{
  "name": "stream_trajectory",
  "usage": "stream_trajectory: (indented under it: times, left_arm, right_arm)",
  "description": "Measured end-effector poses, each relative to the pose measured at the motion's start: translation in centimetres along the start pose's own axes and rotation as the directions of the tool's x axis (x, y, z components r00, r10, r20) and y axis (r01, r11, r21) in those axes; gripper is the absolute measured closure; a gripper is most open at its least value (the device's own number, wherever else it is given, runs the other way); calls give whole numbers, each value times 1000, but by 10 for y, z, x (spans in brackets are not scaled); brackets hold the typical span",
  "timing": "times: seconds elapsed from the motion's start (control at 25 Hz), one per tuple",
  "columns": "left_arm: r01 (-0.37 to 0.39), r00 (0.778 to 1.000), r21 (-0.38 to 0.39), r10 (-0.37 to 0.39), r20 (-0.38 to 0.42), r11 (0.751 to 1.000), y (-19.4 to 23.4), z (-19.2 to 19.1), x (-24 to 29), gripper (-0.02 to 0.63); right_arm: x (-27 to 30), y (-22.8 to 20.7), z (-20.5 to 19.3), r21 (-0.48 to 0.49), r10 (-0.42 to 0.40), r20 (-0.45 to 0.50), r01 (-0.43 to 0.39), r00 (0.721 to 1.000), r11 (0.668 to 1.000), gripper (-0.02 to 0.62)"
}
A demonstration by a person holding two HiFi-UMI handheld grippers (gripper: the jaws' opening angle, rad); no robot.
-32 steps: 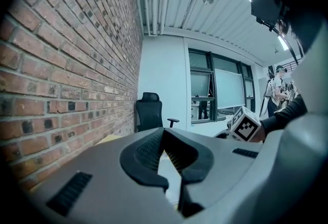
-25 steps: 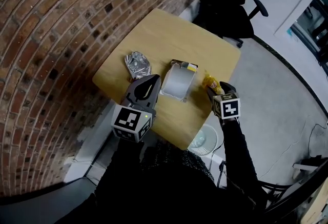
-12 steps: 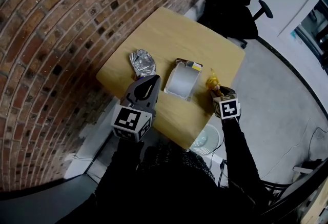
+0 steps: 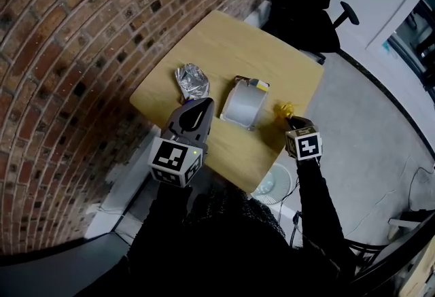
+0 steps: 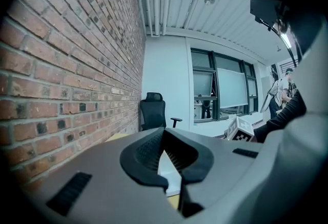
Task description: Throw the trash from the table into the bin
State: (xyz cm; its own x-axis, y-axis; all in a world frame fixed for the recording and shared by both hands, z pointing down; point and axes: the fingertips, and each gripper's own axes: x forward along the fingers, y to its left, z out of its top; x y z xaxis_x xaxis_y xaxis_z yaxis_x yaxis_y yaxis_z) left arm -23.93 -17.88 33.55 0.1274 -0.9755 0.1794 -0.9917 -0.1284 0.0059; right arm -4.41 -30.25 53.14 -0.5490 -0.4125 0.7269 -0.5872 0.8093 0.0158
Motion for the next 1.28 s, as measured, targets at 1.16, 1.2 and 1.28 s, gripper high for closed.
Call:
stream_trajectory:
  times: [1.16, 1.2, 1.28]
  left_arm:
    - [287, 958, -7, -288, -13, 958, -78, -31, -51, 598]
    - [294, 956, -6, -294, -15, 956, -81, -32, -50, 598]
    - [304, 953, -7, -304, -17, 953, -86, -32, -49, 598]
  right_arm:
    - [-127, 43, -122, 230, -202, -24, 203, 979, 952, 572]
    - [-129, 44, -126, 234, -204, -27, 205, 978, 950, 572]
    - [-132, 44, -131, 240, -208, -31, 209, 978, 948, 572]
